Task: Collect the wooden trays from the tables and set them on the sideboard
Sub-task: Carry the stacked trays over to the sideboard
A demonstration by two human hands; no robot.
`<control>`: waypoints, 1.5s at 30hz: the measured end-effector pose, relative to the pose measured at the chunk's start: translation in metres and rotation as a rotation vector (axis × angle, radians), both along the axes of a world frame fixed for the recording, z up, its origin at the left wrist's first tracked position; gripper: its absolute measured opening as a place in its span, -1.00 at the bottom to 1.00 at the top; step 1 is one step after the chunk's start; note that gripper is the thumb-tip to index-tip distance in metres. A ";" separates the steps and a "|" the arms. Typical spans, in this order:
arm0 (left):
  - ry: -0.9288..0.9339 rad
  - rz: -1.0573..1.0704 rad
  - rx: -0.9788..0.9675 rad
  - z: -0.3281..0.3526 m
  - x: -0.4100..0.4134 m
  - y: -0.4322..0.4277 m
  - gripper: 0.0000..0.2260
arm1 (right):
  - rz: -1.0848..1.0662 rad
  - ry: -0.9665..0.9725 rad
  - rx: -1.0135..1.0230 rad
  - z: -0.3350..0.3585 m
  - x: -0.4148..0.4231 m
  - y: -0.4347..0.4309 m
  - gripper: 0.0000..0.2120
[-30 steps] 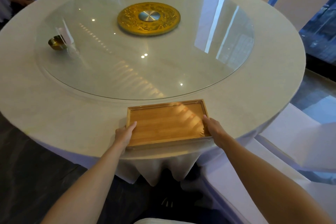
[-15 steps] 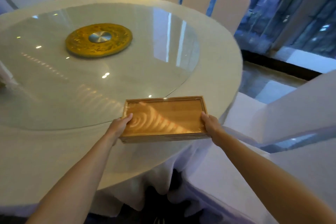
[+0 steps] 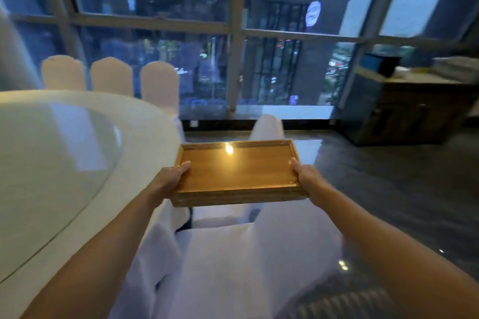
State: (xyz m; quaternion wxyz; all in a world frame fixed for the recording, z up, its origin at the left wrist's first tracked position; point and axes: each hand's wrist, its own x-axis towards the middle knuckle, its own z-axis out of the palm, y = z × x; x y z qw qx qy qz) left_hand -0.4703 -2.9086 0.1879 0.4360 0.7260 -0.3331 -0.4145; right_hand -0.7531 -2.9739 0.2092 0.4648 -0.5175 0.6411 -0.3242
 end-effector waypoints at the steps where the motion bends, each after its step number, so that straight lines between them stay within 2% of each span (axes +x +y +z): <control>1: 0.004 -0.038 0.000 0.006 -0.029 -0.012 -0.48 | -0.044 0.003 -0.009 0.007 -0.031 0.000 -0.50; 9: 0.104 -0.392 -0.020 0.048 -0.263 -0.086 -0.74 | -0.349 -0.068 -0.025 0.047 -0.266 0.029 -0.53; 15: 0.078 -0.566 -0.020 0.070 -0.401 -0.132 -0.74 | -0.520 -0.117 -0.074 0.062 -0.396 0.043 -0.54; 23: 0.002 -0.685 -0.033 0.071 -0.548 -0.199 -0.73 | -0.686 -0.153 -0.133 0.052 -0.518 0.019 -0.55; 27: 0.000 -0.743 -0.018 0.054 -0.610 -0.255 -0.65 | -0.727 -0.156 -0.122 0.036 -0.573 -0.027 -0.56; 32: -0.020 -0.744 -0.018 0.046 -0.688 -0.356 -0.55 | -0.746 -0.155 -0.121 0.030 -0.645 -0.125 -0.56; 40: -0.003 -0.797 -0.053 0.069 -0.820 -0.521 -0.50 | -0.773 -0.121 -0.136 0.052 -0.774 -0.277 -0.52; 45: -0.012 -0.784 -0.035 0.061 -0.896 -0.595 -0.49 | -0.771 -0.118 -0.125 0.050 -0.850 -0.355 -0.52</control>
